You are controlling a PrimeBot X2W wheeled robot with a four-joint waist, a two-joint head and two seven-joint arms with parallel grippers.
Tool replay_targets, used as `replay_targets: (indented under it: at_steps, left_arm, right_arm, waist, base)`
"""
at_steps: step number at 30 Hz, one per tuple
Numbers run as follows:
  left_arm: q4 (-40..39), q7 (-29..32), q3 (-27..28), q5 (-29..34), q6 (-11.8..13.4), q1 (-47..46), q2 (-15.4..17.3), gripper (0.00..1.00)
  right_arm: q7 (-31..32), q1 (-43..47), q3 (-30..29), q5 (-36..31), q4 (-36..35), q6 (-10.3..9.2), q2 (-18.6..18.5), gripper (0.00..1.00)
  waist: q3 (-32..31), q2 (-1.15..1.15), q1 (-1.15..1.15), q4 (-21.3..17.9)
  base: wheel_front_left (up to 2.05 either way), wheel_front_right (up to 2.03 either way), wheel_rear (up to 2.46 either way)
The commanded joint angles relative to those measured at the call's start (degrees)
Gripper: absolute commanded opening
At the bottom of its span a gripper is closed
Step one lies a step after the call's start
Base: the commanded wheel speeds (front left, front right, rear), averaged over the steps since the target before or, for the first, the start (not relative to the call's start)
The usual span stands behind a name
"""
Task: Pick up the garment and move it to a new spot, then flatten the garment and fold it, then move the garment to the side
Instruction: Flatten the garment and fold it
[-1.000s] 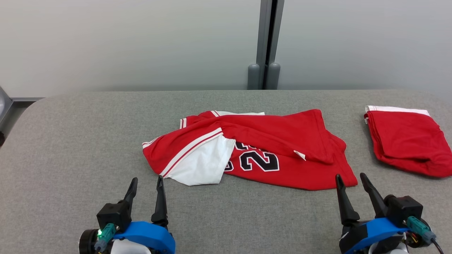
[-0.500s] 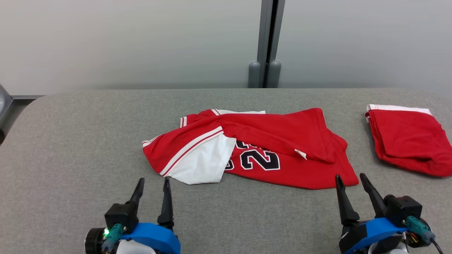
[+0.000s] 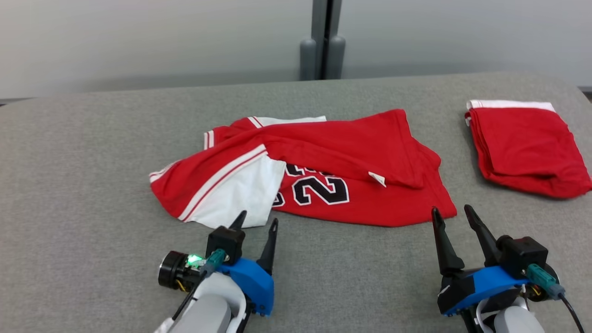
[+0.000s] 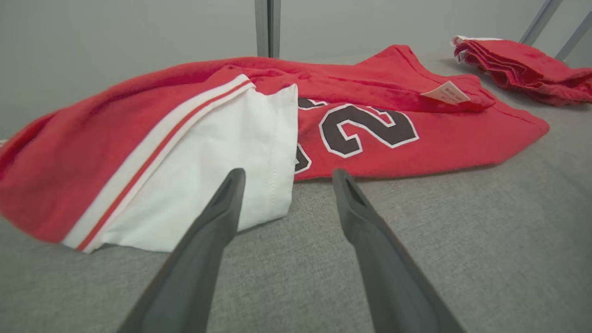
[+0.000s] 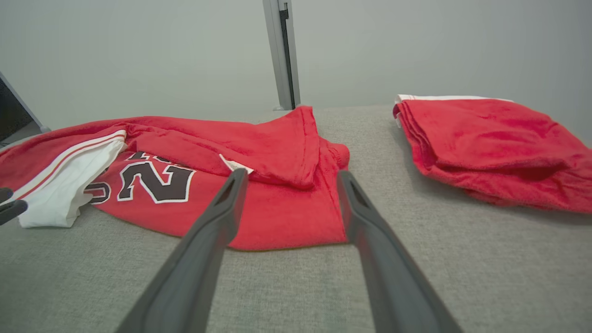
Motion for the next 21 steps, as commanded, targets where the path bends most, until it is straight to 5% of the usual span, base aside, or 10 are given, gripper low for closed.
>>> replay_targets:
  at_steps: [1,15,16,17,18,19,21]
  left_arm:
    - [1.00,0.07,-0.18,0.25,0.50,-1.33,-0.03,1.00]
    - [18.82,-1.74,-0.52,-2.49,2.56,-8.86,-1.53,1.00]
    - [19.57,-1.76,-0.64,-2.79,2.43,-9.17,-1.56,0.95]
    - [20.25,-1.80,-0.81,-2.97,2.40,-9.46,-1.59,0.43]
    - [20.94,-1.83,-1.08,-3.07,2.36,-9.84,-1.62,0.11]
    - [21.46,-1.84,-1.35,-3.24,2.24,-10.12,-1.64,0.00]
    - [21.83,-2.01,-2.09,-3.84,1.89,-10.33,-1.66,0.00]
  right_arm:
    - [-0.04,-0.82,0.12,-0.08,-0.19,0.01,-0.19,1.00]
    - [-1.04,-3.00,0.37,0.05,1.43,0.01,-0.18,1.00]
    - [-1.06,-3.04,0.37,0.06,1.54,0.01,-0.18,1.00]
    - [-1.12,-3.06,0.36,0.05,1.70,0.01,-0.18,1.00]
    - [-1.09,-3.07,0.32,0.03,1.85,0.01,-0.18,1.00]
    - [-1.17,-3.02,0.26,0.01,1.99,0.01,-0.18,1.00]
    - [-1.32,-2.80,0.15,-0.01,2.24,0.01,-0.18,1.00]
  waist:
    - [0.42,0.00,-0.01,-0.24]
    - [2.97,0.00,-0.01,-3.15]
    - [2.89,0.00,-0.01,-3.19]
    - [2.77,0.00,-0.01,-3.20]
    - [2.62,0.00,-0.01,-3.17]
    - [2.38,0.00,-0.01,-3.09]
    - [1.93,0.00,-0.01,-2.83]
  base:
    - [0.00,0.00,0.00]
    - [0.00,0.00,0.00]
    - [0.00,0.00,0.00]
    - [0.00,0.00,0.00]
    - [0.00,0.00,0.00]
    - [0.00,0.00,0.00]
    - [0.00,0.00,0.00]
